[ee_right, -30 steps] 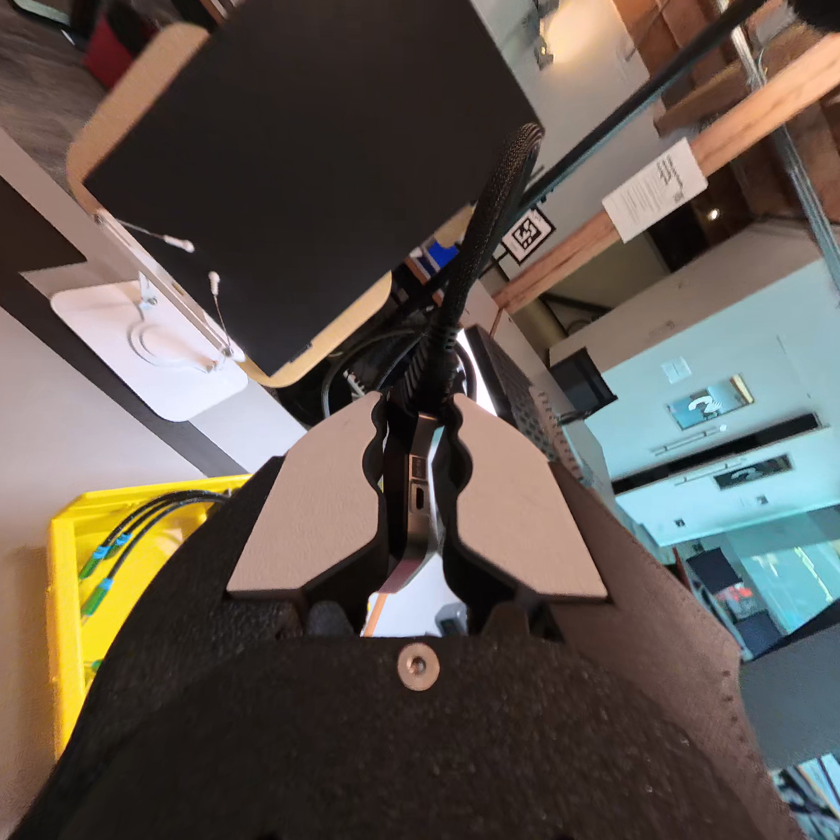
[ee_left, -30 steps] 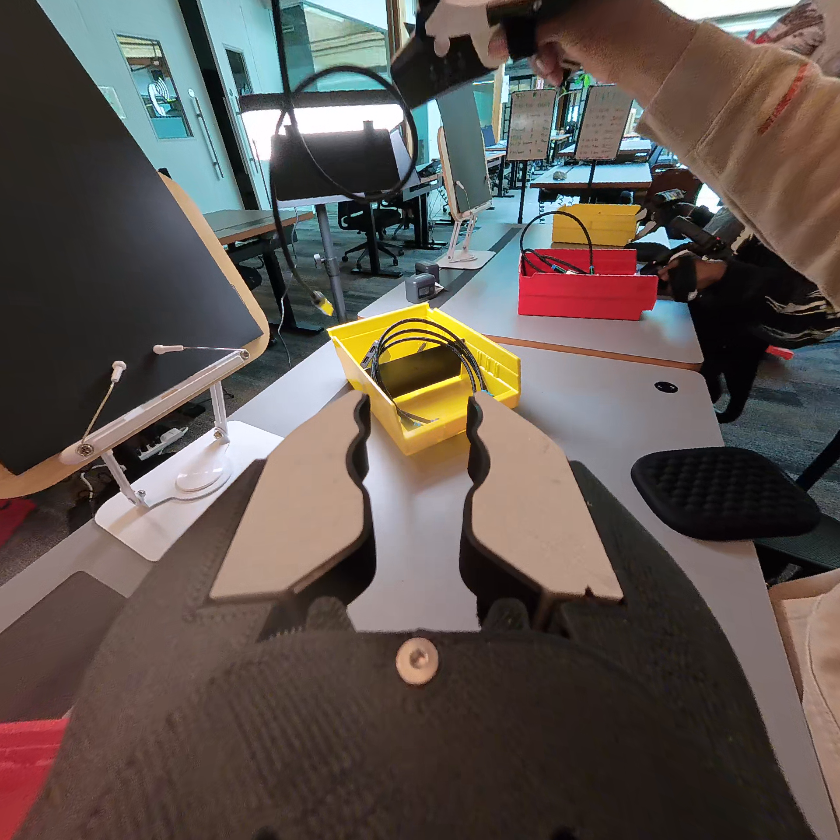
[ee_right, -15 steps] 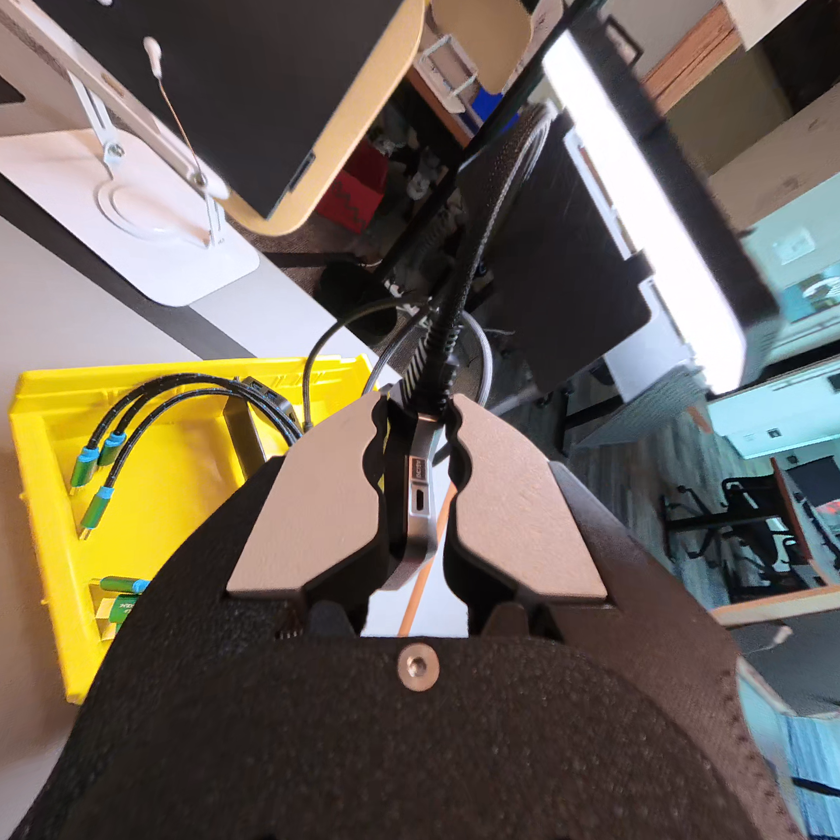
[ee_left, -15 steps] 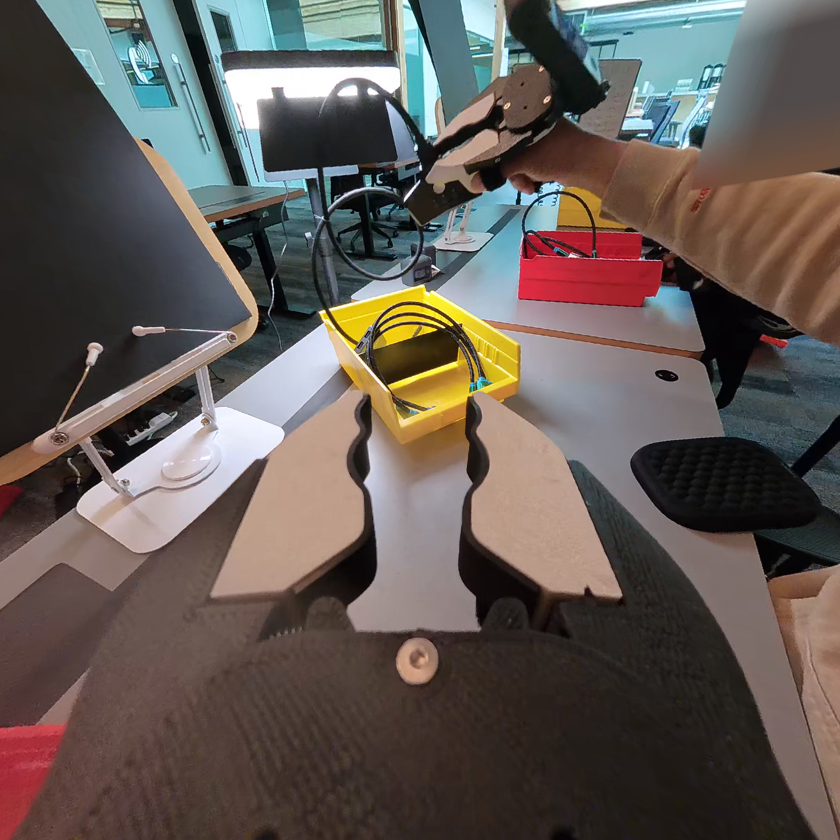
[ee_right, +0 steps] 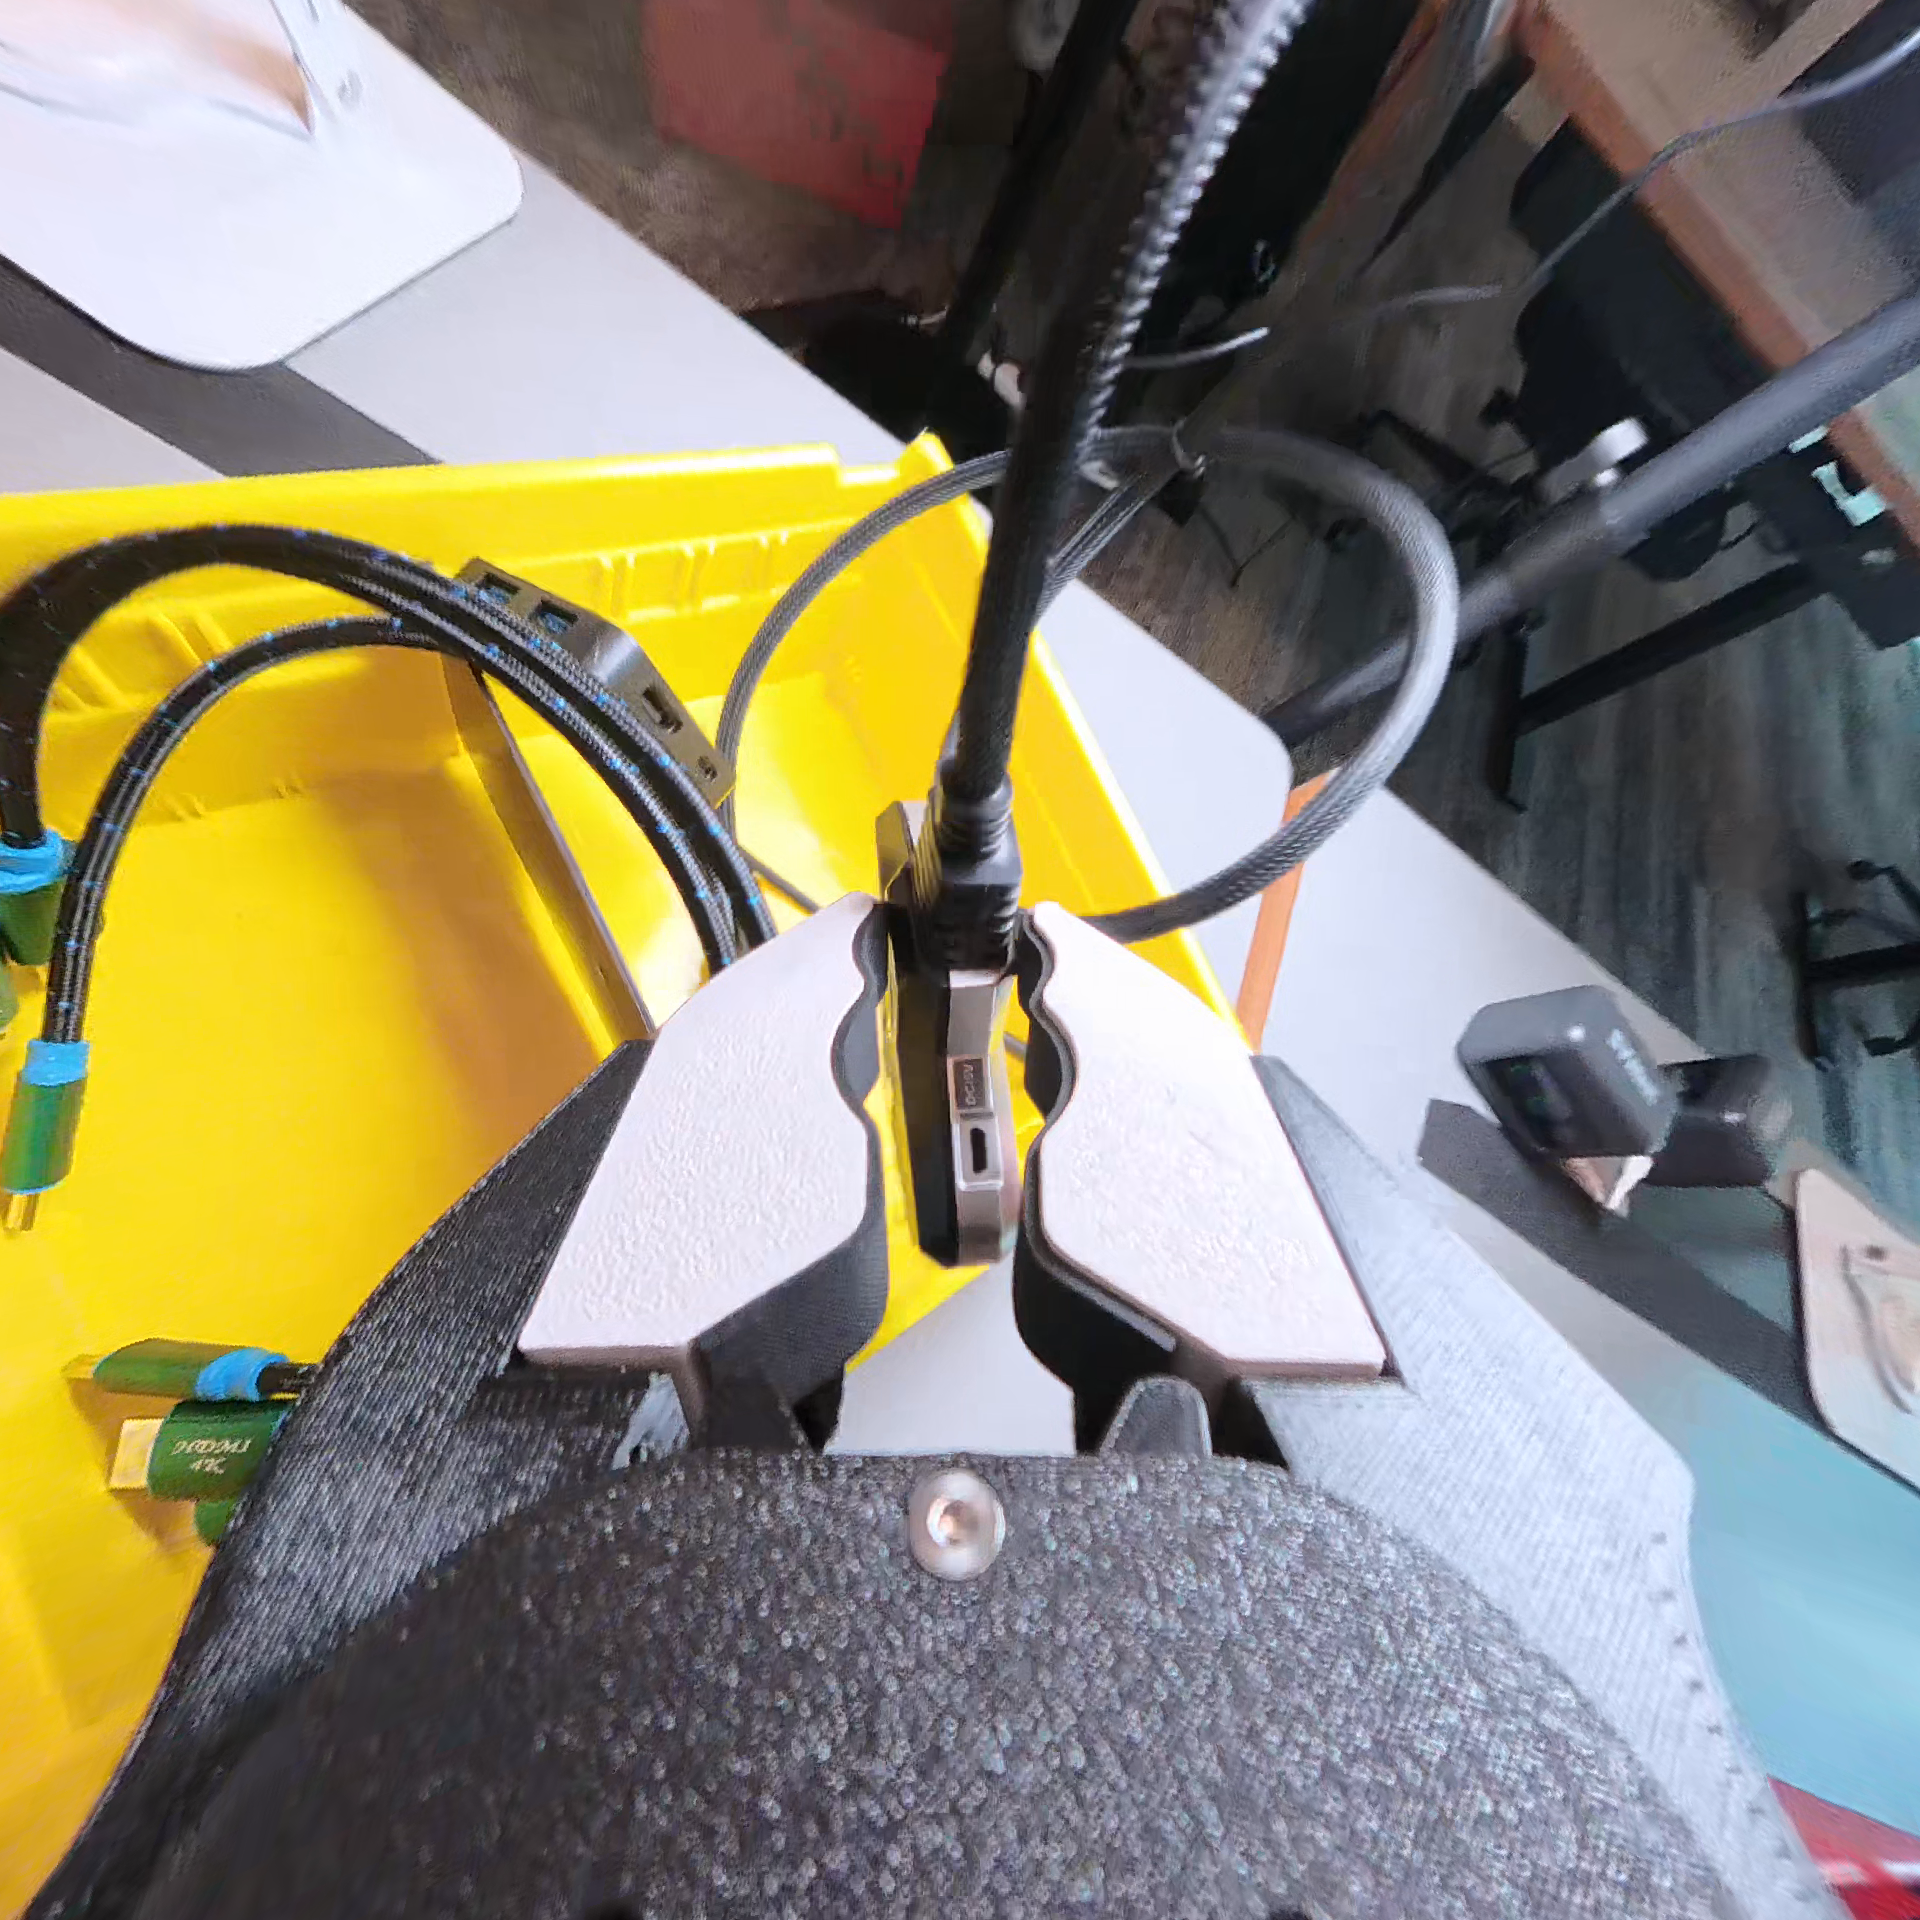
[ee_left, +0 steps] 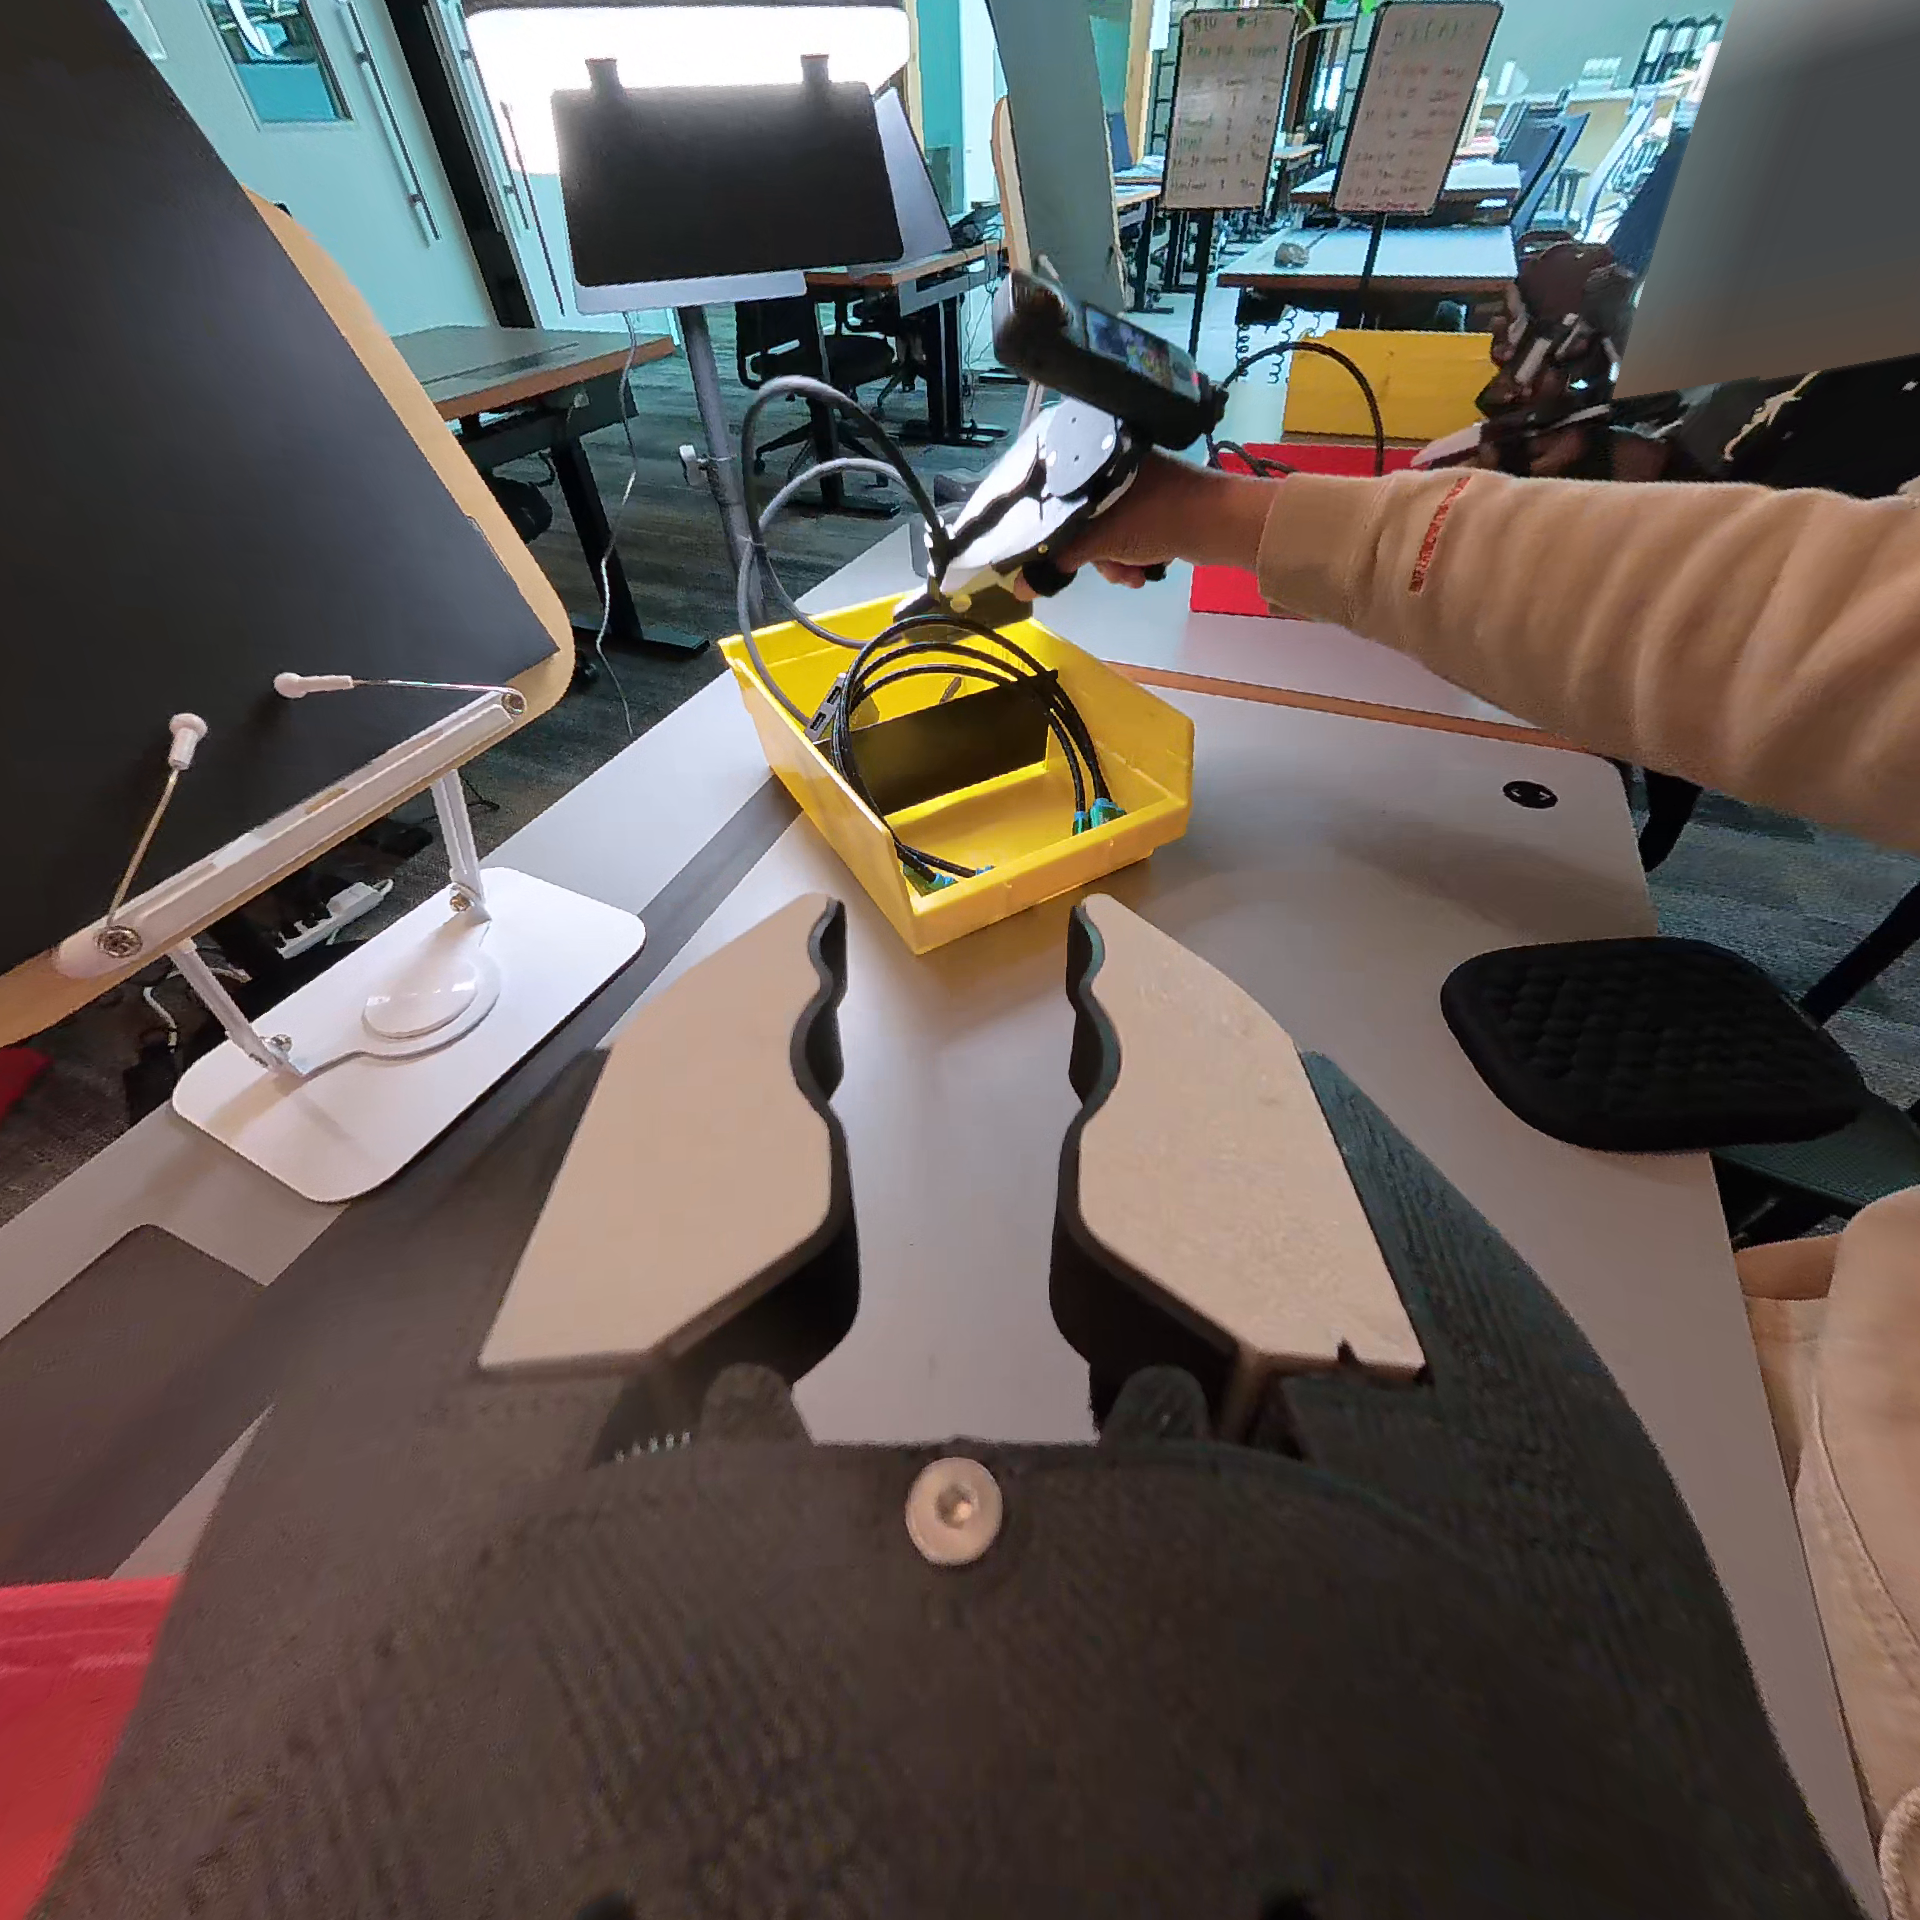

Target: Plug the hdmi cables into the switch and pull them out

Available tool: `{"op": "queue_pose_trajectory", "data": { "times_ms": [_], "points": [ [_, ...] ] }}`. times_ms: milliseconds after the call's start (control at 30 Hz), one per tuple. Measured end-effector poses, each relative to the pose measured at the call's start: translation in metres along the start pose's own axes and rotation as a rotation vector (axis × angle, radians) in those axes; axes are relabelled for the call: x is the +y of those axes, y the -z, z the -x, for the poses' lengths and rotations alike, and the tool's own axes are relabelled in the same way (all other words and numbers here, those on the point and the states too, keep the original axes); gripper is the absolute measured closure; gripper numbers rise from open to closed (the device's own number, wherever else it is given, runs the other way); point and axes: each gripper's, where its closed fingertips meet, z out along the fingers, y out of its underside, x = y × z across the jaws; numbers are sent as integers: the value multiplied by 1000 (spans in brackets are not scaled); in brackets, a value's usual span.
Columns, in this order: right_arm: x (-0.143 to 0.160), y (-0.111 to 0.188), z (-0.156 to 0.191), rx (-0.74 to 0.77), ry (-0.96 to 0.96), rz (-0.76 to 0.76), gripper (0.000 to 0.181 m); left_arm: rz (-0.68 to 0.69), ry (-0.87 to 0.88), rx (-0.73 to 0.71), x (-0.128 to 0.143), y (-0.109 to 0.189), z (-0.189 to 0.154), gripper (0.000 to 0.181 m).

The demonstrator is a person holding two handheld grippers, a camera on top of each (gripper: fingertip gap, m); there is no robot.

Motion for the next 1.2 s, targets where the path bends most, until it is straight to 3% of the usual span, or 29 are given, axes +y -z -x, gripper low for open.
{"op": "queue_pose_trajectory", "data": {
  "times_ms": [300,533,700,900,1033,1200],
  "points": [
    [22,-11,11,-26,-60,58,157,1,4,2,0,1,-1,140],
    [28,7,10,-16,-89,38,144,-10,-6,11,-4,3,-6,140],
    [12,31,18,-17,-159,-65,139,-15,-8,9,-6,5,-7,140],
    [-2,59,51,7,-241,-152,134,-18,-11,6,-8,8,-8,140],
    [-13,75,96,-36,-286,-239,133,-8,-10,5,-6,8,-7,140],
    [-11,63,159,-110,-212,-199,131,69,-21,-6,10,7,-2,134]
  ]
}}
